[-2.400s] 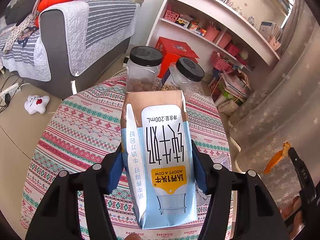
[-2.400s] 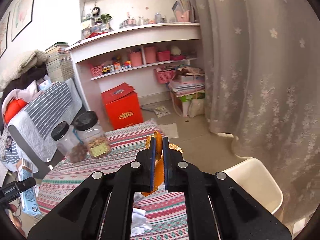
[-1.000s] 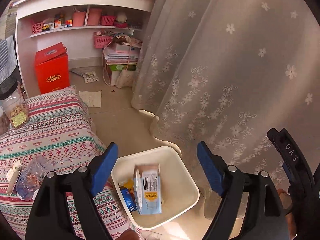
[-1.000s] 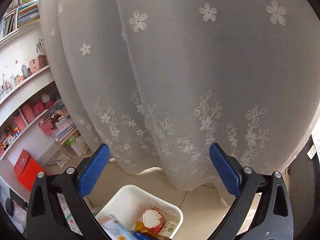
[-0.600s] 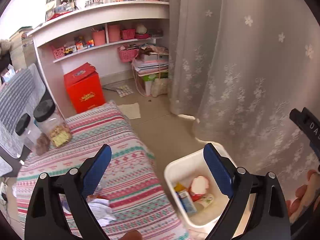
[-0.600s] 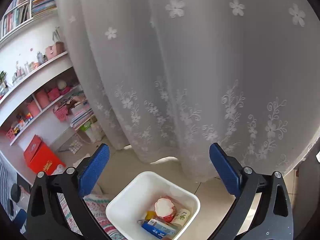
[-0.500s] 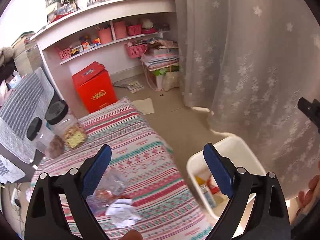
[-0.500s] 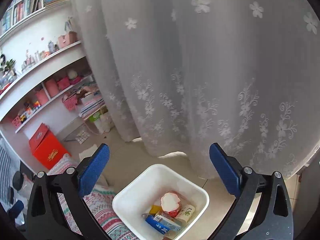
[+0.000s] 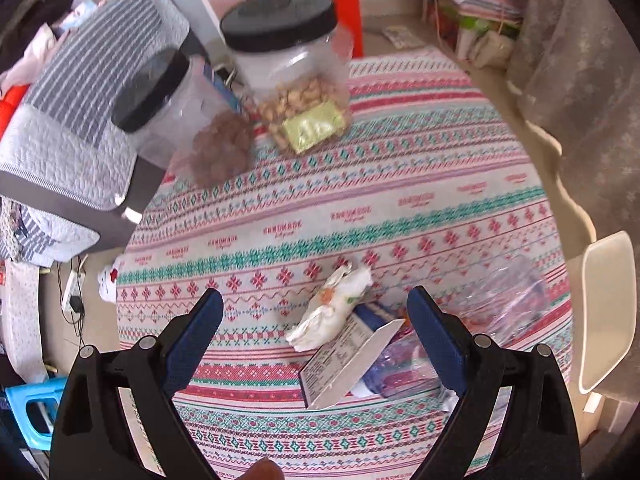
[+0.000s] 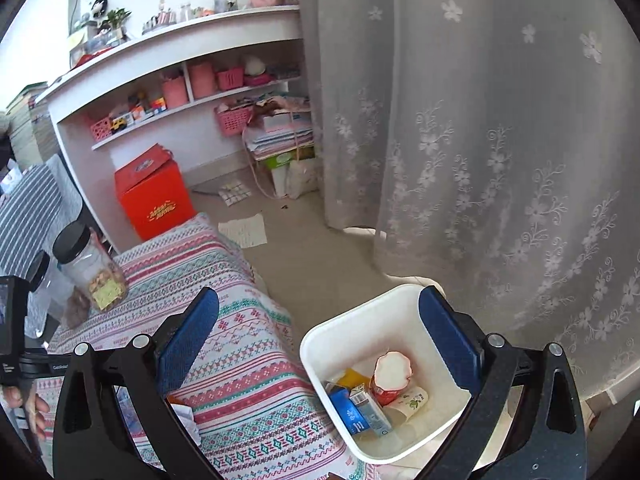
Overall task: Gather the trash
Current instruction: 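Lower the left tool to the table and grasp the white tissue, then grasp the thin white card with the right tool while the left tool holds the tissue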
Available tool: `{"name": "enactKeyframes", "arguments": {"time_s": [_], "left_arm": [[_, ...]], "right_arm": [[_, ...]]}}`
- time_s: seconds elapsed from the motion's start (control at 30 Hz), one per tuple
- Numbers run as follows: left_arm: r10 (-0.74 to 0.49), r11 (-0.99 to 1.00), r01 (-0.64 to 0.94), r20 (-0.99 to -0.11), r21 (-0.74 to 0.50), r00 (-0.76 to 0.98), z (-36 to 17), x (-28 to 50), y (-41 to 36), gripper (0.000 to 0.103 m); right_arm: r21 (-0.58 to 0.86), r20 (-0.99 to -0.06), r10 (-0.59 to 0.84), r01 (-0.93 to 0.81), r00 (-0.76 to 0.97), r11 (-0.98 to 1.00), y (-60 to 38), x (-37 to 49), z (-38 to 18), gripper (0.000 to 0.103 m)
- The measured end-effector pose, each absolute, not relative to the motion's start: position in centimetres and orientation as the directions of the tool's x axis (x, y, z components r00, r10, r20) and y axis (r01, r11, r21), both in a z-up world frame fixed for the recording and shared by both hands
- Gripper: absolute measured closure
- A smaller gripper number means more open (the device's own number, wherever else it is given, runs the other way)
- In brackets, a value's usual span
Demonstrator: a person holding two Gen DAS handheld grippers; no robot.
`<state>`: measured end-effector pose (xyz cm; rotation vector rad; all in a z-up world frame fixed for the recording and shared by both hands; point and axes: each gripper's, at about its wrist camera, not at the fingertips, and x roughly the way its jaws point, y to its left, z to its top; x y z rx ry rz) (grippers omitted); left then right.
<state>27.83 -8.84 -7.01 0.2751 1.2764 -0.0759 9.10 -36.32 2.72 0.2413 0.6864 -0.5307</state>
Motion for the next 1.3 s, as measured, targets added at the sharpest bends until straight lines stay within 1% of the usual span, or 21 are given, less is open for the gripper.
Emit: {"name": "enactKeyframes", "arguments": {"time_s": [0.07,0.13,0.17,0.23,0.3,0.47,0.57,0.6,0.63,0.67,0.77,0.8,0.97,1.1,1.17,1.2,1.3], "left_arm": [[0.087,0.97,0.198,-0.964,0.139,0.253,-8.9,27.8,-7.8,0.014],[0.105,0.968,0.196,-0.964,0.155,0.244,-10.2,28.0,-7.3,0.021],[0.11,0.968,0.194,-0.965,0.159,0.238,-10.8,28.2,-7.1,0.023],[0.089,0.973,0.19,-0.973,0.13,0.212,-11.6,28.8,-6.8,0.029],[0.061,0.977,0.192,-0.98,0.097,0.188,-12.4,29.1,-6.8,0.031],[0.043,0.976,0.204,-0.986,0.076,0.162,-14.5,30.0,-7.1,0.031],[0.012,0.982,0.185,-0.994,0.032,0.11,-16.3,30.5,-7.0,0.031],[-0.01,0.986,0.165,-0.995,0.007,0.103,-16.5,30.5,-6.7,0.035],[-0.053,0.987,0.153,-0.994,-0.038,0.094,-16.6,30.4,-6.5,0.05],[-0.102,0.985,0.151,-0.991,-0.088,0.083,-16.5,30.2,-6.4,0.058],[-0.044,0.986,0.166,-0.993,-0.024,0.114,-15.6,29.1,-6.0,0.058],[-0.046,0.988,0.154,-0.991,-0.027,0.123,-15.1,28.7,-5.6,0.058],[-0.135,0.991,0.012,-0.966,-0.135,0.222,-10.2,25.7,-0.7,0.058],[-0.207,0.961,-0.105,-0.919,-0.255,0.335,-5.5,21.7,3.5,0.058],[-0.265,0.932,-0.136,-0.887,-0.336,0.379,-3.7,19.2,5.2,0.058],[-0.283,0.921,-0.14,-0.871,-0.364,0.402,-3.0,18.4,5.8,0.058],[-0.27,0.913,-0.154,-0.842,-0.378,0.466,-1.4,16.2,7.5,0.058]], "right_arm": [[0.022,-0.663,-0.378,0.521,0.647,0.853,-35.5,9.6,2.5,0.007],[0.004,-0.665,-0.377,0.509,0.644,0.861,-34.8,10.0,2.2,0.007],[-0.003,-0.668,-0.376,0.503,0.643,0.865,-34.5,10.2,2.1,0.007],[-0.015,-0.675,-0.372,0.492,0.638,0.871,-34.1,10.6,1.8,0.007],[-0.025,-0.679,-0.372,0.486,0.634,0.874,-33.8,10.9,1.5,0.007],[-0.039,-0.685,-0.369,0.474,0.628,0.88,-33.5,11.4,1.1,0.007],[-0.016,-0.686,-0.347,0.463,0.64,0.886,-33.3,11.5,1.1,0.007],[0.002,-0.686,-0.331,0.457,0.647,0.889,-33.2,11.6,1.2,0.007],[0.023,-0.688,-0.312,0.45,0.655,0.893,-33.1,11.7,1.2,0.007],[0.047,-0.692,-0.288,0.439,0.662,0.897,-32.9,11.7,1.2,0.007],[0.136,-0.711,-0.186,0.392,0.678,0.91,-32.1,12.1,1.1,0.007],[0.167,-0.718,-0.146,0.373,0.68,0.913,-31.7,12.3,0.9,0.007],[0.316,-0.751,0.082,0.248,0.655,0.916,-28.4,13.7,-0.2,0.007],[0.458,-0.768,0.277,0.193,0.577,0.868,-24.5,14.9,-2.3,0.007],[0.523,-0.78,0.373,0.197,0.504,0.829,-21.9,15.4,-4.1,0.011],[0.547,-0.782,0.412,0.199,0.468,0.813,-20.5,15.7,-5.1,0.015],[0.573,-0.79,0.468,0.206,0.397,0.793,-16.5,16.6,-7.6,0.026]]}}
